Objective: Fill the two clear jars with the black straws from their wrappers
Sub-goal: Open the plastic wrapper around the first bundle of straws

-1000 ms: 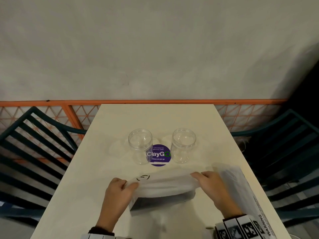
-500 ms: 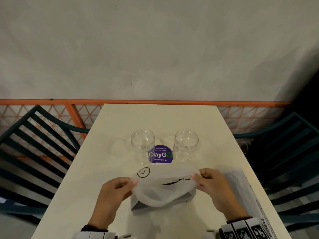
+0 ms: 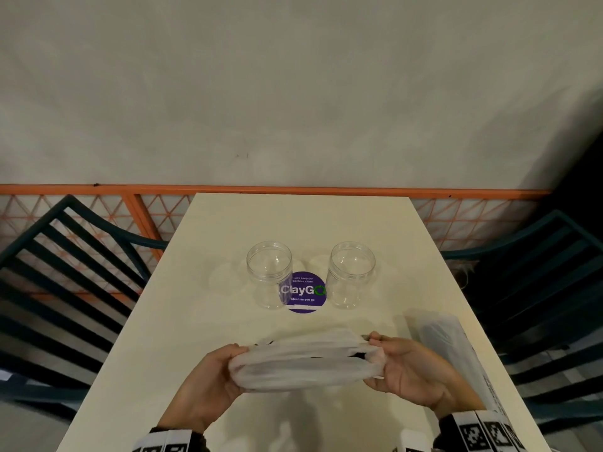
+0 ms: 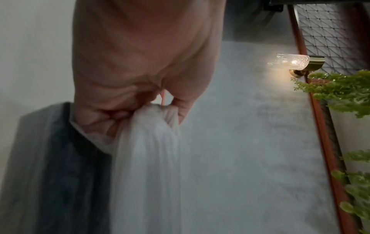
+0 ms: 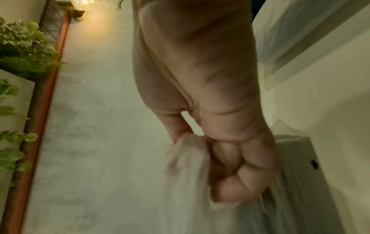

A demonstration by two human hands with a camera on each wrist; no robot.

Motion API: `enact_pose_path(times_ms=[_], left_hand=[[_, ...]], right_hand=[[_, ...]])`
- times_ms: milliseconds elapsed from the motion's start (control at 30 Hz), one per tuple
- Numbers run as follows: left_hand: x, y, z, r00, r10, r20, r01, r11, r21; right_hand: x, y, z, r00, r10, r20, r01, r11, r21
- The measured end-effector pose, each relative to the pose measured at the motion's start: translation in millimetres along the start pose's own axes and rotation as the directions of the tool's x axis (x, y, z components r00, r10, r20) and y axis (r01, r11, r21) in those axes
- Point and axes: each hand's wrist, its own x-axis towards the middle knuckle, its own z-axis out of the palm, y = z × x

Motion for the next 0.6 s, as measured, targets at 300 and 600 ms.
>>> enact_pose_path(times_ms=[300, 600], left_hand=[[-3.3, -5.0, 9.4, 0.972, 0.234, 0.030, -0.228, 0.898, 0.375], [-5.8, -7.8, 19.3, 0.935, 0.355, -0.021, -0.232, 0.654, 0.720]], right_hand=[[2.2, 9.0, 7.4, 0.970, -0.219, -0.109, 0.194, 0.959, -0.207], [9.4, 9.2, 17.4, 0.672, -0.681, -0.290, 0.149, 0.508, -0.848]])
